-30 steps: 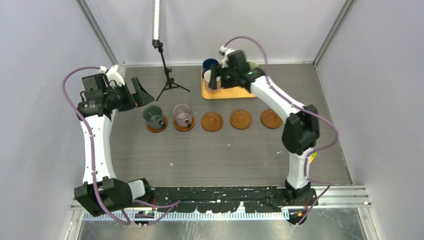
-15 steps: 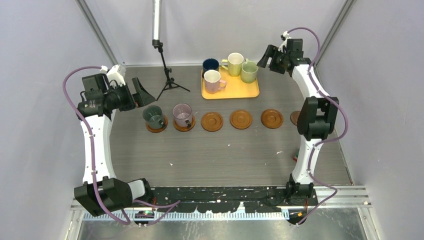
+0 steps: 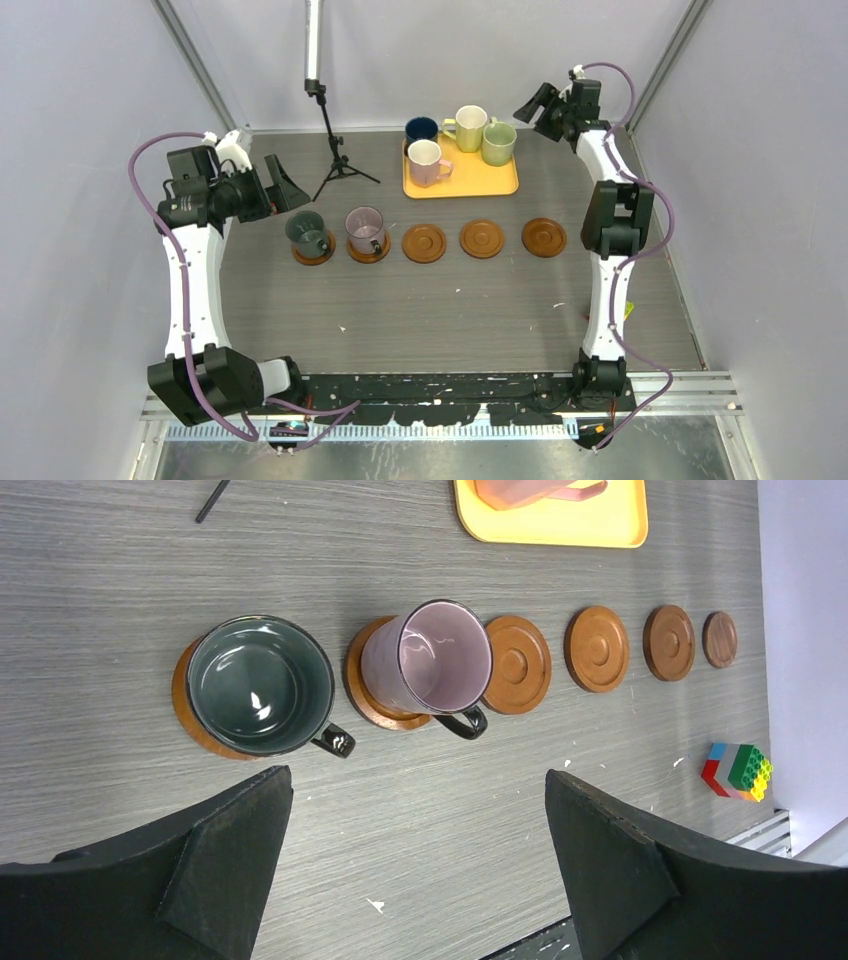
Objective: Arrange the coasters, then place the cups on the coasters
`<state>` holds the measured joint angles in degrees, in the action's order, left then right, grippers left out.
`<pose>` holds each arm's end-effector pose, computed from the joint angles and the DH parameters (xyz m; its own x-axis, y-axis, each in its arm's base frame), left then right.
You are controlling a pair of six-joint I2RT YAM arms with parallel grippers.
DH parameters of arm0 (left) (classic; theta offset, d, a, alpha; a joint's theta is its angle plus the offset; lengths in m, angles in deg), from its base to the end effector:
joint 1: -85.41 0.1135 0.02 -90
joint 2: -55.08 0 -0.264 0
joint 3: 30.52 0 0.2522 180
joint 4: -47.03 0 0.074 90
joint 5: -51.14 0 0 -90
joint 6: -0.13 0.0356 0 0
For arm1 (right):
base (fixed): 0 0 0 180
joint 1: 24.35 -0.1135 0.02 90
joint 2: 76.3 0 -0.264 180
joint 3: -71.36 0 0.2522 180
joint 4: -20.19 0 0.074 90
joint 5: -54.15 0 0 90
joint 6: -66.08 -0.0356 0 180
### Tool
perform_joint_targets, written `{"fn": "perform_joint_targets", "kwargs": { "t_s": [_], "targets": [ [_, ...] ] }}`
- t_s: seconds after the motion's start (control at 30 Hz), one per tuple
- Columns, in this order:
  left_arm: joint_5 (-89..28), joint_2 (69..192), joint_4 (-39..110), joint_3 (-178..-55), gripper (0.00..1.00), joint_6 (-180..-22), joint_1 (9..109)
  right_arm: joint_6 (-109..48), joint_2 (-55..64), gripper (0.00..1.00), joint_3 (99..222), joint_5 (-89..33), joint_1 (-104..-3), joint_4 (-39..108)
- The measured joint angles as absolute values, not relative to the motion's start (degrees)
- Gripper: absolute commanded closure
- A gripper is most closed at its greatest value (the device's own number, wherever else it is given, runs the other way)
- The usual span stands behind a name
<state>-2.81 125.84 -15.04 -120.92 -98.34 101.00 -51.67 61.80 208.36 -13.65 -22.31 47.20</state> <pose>0.2430 0.0460 0.3782 -0.6724 -0.3112 -0.6716 0.1032 0.8590 -0.5014 0.5631 -0.0066 0.2346 -0.5564 0.4512 -0.6977 -0.0463 0.8216 0.5682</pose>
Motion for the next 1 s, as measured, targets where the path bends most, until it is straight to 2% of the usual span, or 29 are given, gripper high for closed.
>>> {"fn": "perform_joint_targets", "kwargs": {
  "t_s": [0.53, 0.7, 0.9, 1.0],
  "targets": [
    [-4.1, 126.9, -15.0, -120.9, 0.0, -98.4, 101.0, -58.7, 68.1, 0.26, 211.6, -9.5, -22.7, 41.5],
    [-4.1, 126.9, -15.0, -120.9, 0.0, -98.4, 101.0, -58.8, 66.2, 0.3, 204.9, -7.3, -23.1, 38.2],
    [-4.1, 126.7, -15.0, -120.7, 0.0, -98.4, 101.0, -58.8, 61.9, 0.42, 194.5, -5.4, -23.9, 36.4],
    [-4.1, 126.4, -15.0, -120.2, 0.0, -98.4, 101.0, -58.8, 58.7, 0.43, 190.4, -4.1, -24.2, 35.5]
  ]
}}
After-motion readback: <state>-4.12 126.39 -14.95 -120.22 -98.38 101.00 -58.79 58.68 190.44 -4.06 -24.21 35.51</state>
